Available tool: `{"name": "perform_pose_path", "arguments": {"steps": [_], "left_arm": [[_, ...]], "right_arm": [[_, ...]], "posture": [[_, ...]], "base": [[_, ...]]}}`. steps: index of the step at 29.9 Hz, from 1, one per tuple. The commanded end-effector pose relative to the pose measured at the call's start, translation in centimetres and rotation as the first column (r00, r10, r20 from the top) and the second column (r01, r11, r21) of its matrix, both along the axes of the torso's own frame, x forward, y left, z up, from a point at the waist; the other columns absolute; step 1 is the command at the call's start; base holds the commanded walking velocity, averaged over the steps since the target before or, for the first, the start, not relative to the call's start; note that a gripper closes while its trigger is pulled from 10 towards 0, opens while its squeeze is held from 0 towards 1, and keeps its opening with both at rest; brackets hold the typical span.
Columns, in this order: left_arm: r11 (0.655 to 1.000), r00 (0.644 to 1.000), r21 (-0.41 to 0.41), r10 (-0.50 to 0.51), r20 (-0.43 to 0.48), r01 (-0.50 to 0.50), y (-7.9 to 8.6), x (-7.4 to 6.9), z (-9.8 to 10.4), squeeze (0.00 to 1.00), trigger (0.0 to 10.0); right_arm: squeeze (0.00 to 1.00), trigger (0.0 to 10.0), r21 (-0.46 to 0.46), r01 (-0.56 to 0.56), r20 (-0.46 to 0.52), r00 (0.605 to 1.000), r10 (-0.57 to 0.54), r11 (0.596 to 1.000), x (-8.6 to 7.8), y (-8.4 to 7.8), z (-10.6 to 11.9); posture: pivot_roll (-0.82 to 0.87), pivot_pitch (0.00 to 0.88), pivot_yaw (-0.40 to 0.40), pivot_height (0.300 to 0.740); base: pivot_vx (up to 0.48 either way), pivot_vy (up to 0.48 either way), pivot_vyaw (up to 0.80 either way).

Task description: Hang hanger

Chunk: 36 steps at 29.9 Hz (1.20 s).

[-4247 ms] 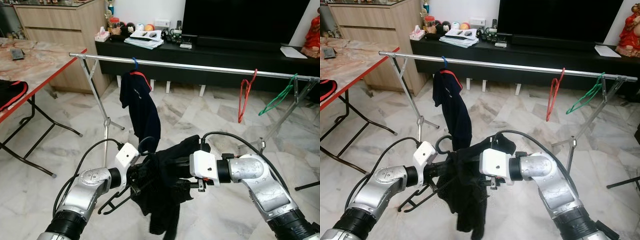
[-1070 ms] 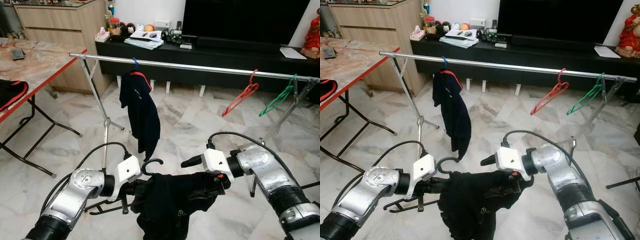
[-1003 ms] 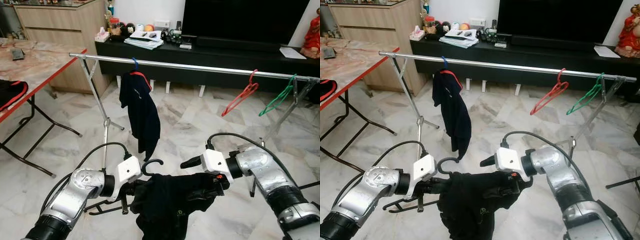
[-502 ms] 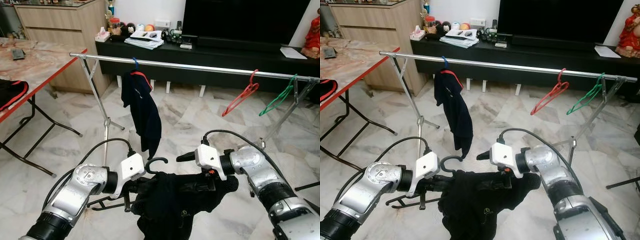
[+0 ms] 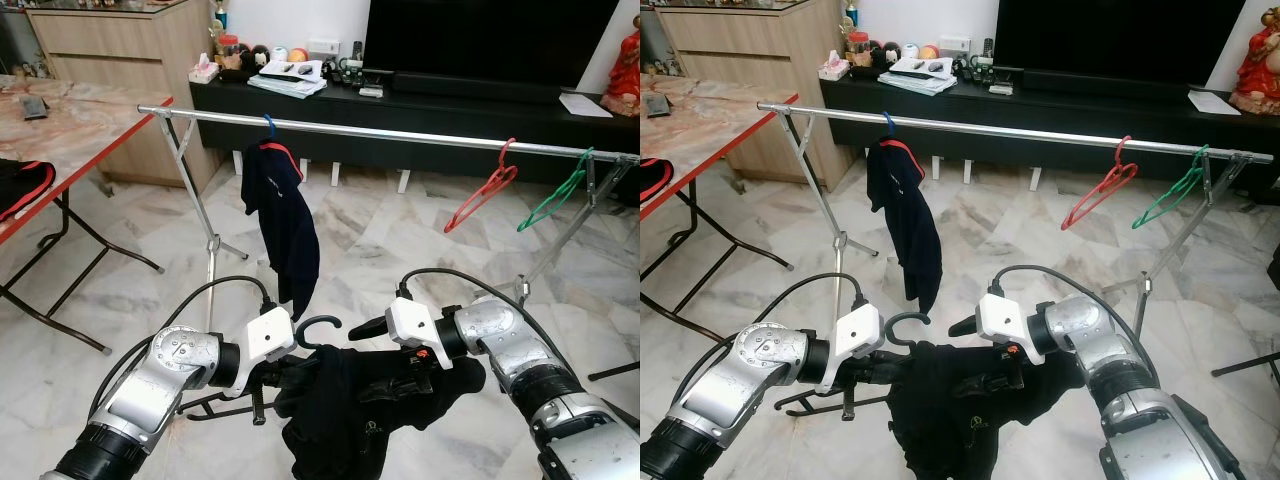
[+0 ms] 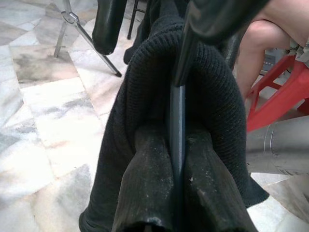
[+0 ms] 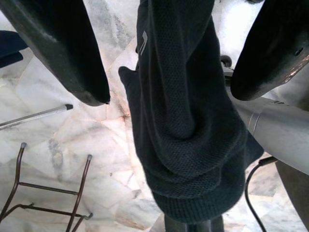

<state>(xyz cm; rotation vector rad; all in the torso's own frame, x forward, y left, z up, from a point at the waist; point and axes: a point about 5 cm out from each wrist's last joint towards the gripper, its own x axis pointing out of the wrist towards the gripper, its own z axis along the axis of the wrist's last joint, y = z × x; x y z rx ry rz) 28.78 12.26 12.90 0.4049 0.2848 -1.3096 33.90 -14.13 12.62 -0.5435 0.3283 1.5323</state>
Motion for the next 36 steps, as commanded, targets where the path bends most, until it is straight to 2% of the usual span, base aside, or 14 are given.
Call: {"name": "perform_pose_path", "arguments": {"steps": [1,2,3,15,36], "left_arm": [[0.999,0.997,-0.023,-0.045,0.063,0.047,-0.83,0.19,1.73,0.0,10.0],[0.999,0.997,-0.023,-0.046,0.064,0.048,-0.85,0.18,1.73,0.0,10.0],[0.999,0.997,-0.023,-0.047,0.064,0.048,-0.86,0.18,1.73,0.0,10.0],[0.998,0.996,-0.025,-0.049,0.07,0.05,-1.3,0.37,1.86,0.0,10.0],[0.999,0.992,-0.02,-0.038,0.117,0.041,-1.13,0.84,2.66,0.0,10.0]], "right_arm": [[0.0,4.5,0.001,0.006,0.006,1.0,-0.006,1.0,0.33,0.3,0.42],[0.0,4.5,0.009,0.022,0.007,1.0,-0.022,1.0,0.44,0.38,0.45],[0.0,0.0,0.012,0.021,0.003,1.0,-0.021,1.0,0.43,0.39,0.46],[0.0,0.0,0.012,0.009,-0.022,1.0,-0.009,1.0,0.38,0.22,0.5],[0.0,0.0,-0.029,-0.033,-0.082,0.996,0.03,0.999,-0.11,0.1,-0.21]], "posture": [[0.07,0.074,-0.044,0.74],[0.07,0.074,-0.044,0.74],[0.07,0.074,-0.044,0.74],[0.07,0.077,-0.047,0.74],[0.07,0.077,-0.053,0.74]], "base": [[0.0,0.0,0.0],[0.0,0.0,0.0],[0.0,0.0,0.0],[0.0,0.0,0.0],[0.0,0.0,0.0]]}}
